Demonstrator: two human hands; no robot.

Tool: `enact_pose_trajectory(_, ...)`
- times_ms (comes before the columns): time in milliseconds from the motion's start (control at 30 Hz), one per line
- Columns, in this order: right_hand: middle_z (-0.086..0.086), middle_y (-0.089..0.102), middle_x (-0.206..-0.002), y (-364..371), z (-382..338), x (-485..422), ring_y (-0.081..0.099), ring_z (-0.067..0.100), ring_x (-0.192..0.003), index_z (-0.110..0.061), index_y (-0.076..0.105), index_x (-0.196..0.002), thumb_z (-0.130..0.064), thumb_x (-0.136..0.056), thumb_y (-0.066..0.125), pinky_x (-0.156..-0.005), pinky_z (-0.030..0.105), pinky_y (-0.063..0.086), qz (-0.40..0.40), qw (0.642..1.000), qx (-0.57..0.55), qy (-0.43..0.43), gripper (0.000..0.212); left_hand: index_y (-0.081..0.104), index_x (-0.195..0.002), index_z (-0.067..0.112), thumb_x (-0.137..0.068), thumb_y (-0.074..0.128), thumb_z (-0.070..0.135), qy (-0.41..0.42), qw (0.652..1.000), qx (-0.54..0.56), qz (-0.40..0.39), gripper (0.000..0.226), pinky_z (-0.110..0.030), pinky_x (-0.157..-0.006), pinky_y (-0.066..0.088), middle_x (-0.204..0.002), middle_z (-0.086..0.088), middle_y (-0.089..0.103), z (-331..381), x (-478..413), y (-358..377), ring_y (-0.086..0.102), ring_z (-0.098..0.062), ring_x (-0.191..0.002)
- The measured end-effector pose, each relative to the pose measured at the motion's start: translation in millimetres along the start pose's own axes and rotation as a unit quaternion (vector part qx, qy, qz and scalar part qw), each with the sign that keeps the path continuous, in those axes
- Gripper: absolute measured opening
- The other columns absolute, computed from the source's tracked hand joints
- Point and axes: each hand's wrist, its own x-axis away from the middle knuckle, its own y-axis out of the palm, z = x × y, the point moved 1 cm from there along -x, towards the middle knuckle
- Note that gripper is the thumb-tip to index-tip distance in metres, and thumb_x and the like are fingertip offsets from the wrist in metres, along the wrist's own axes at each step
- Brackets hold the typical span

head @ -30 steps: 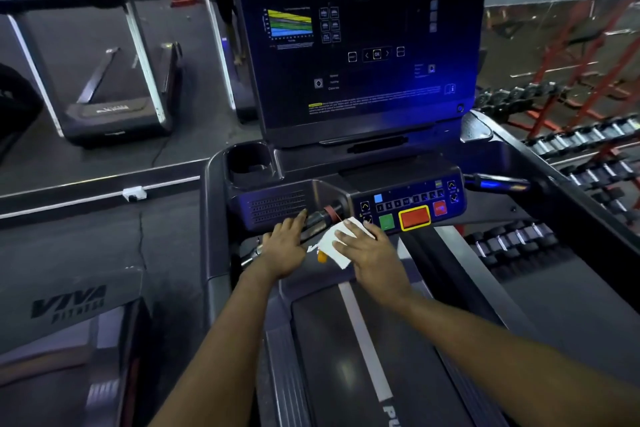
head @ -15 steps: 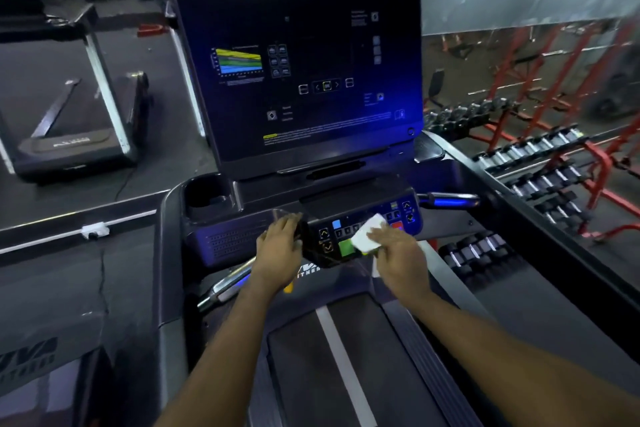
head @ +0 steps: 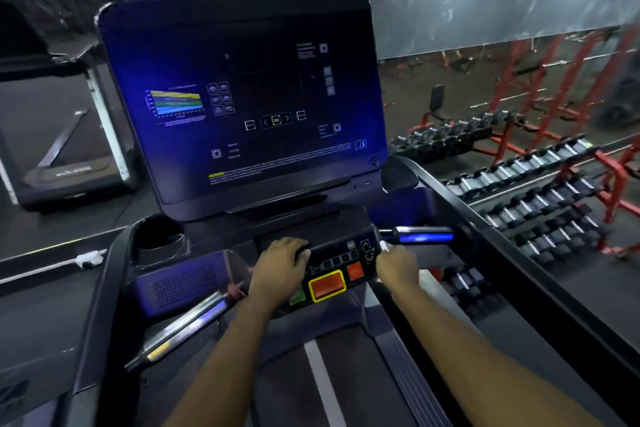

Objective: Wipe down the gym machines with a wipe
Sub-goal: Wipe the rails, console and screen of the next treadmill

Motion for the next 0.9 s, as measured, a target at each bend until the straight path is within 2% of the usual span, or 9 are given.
enact_pose_trajectory(133,0.022,0.070,-0.108,-31.7,-34.1,-25.2,0.064,0.041,-0.103,-0.004,0.069,-0.104,-0.020,-0.100,0.048,-0.074,0.037,0.043,0.061,0.994,0.043,-0.081,0.027,0.068,-0.119,0.018,-0.104,0.048,0.035,-0.022,1.000,-0.010,0.001,0.030,-0.043,-0.093,0.047,-0.118,0.000,0.066,21.3,-27.8,9.7,0.055,-0.026,-0.112)
enact_pose_trajectory(233,0.018,0.070,-0.097,-45.6,-54.9,-50.2,0.065,0.040,-0.093,-0.010,0.068,-0.109,-0.015,-0.102,0.045,-0.071,0.037,0.045,0.101,0.980,0.008,-0.169,0.024,0.064,-0.122,0.020,-0.104,0.045,0.037,-0.055,0.997,-0.046,-0.011,0.032,-0.041,-0.093,0.045,-0.123,0.000,0.064,38.3,-37.2,21.0,0.055,-0.025,-0.115)
enact_pose_trajectory(300,0.017,0.072,-0.101,-39.6,-58.7,-61.8,0.066,0.039,-0.096,-0.014,0.068,-0.117,-0.014,-0.100,0.047,-0.076,0.038,0.049,0.048,0.974,0.051,-0.214,0.027,0.063,-0.125,0.020,-0.102,0.035,0.048,-0.077,0.994,-0.072,-0.019,0.045,-0.040,-0.093,0.045,-0.126,0.000,0.064,37.7,-36.4,24.3,0.056,-0.026,-0.115)
enact_pose_trajectory(400,0.020,0.068,-0.117,-17.3,-51.1,-72.3,0.064,0.038,-0.106,-0.006,0.065,-0.120,-0.031,-0.104,0.044,-0.086,0.038,0.050,-0.126,0.959,0.157,-0.197,0.036,0.059,-0.131,0.021,-0.096,0.021,0.060,-0.094,0.992,-0.071,-0.037,0.065,-0.038,-0.093,0.044,-0.131,0.001,0.063,35.8,-34.5,25.1,0.055,-0.023,-0.118)
enact_pose_trajectory(533,0.015,0.050,-0.150,-11.4,-53.4,-87.1,0.050,0.036,-0.133,-0.005,0.052,-0.142,-0.052,-0.105,0.030,-0.105,0.040,0.040,-0.233,0.939,0.204,-0.151,0.065,0.050,-0.141,0.026,-0.107,0.032,0.048,-0.115,0.989,-0.075,-0.050,0.045,-0.037,-0.095,0.044,-0.140,0.008,0.054,35.1,-38.9,25.5,0.047,-0.015,-0.129)
enact_pose_trajectory(600,0.011,0.047,-0.153,-14.2,-59.2,-93.1,0.047,0.033,-0.136,-0.008,0.050,-0.145,-0.056,-0.103,0.031,-0.107,0.039,0.039,-0.259,0.933,0.204,-0.144,0.066,0.050,-0.140,0.028,-0.106,0.032,0.047,-0.121,0.988,-0.076,-0.052,0.043,-0.038,-0.093,0.045,-0.139,0.010,0.054,35.7,-40.9,26.9,0.047,-0.013,-0.128)
enact_pose_trajectory(700,0.011,0.064,-0.131,-17.0,-62.9,-90.1,0.059,0.031,-0.118,-0.010,0.063,-0.125,-0.056,-0.102,0.038,-0.092,0.038,0.045,-0.230,0.944,0.169,-0.168,0.057,0.051,-0.139,0.031,-0.106,0.032,0.047,-0.121,0.989,-0.079,-0.042,0.041,-0.038,-0.088,0.046,-0.137,0.012,0.054,35.7,-40.8,27.0,0.048,-0.011,-0.124)
enact_pose_trajectory(833,0.012,0.046,-0.153,-20.0,-58.7,-93.3,0.045,0.034,-0.138,-0.013,0.044,-0.150,-0.065,-0.101,0.025,-0.113,0.045,0.035,-0.274,0.930,0.208,-0.129,0.074,0.052,-0.138,0.031,-0.107,0.033,0.045,-0.112,0.991,-0.071,-0.034,0.039,-0.037,-0.089,0.046,-0.137,0.013,0.054,37.7,-39.6,27.6,0.048,-0.010,-0.125)
enact_pose_trajectory(900,0.013,0.045,-0.154,-19.9,-63.5,-93.6,0.044,0.034,-0.138,-0.012,0.044,-0.150,-0.066,-0.102,0.025,-0.110,0.042,0.035,-0.295,0.932,0.181,-0.109,0.075,0.051,-0.139,0.030,-0.107,0.034,0.044,-0.109,0.991,-0.063,-0.037,0.039,-0.038,-0.093,0.045,-0.138,0.013,0.053,35.3,-38.4,24.7,0.047,-0.011,-0.128)
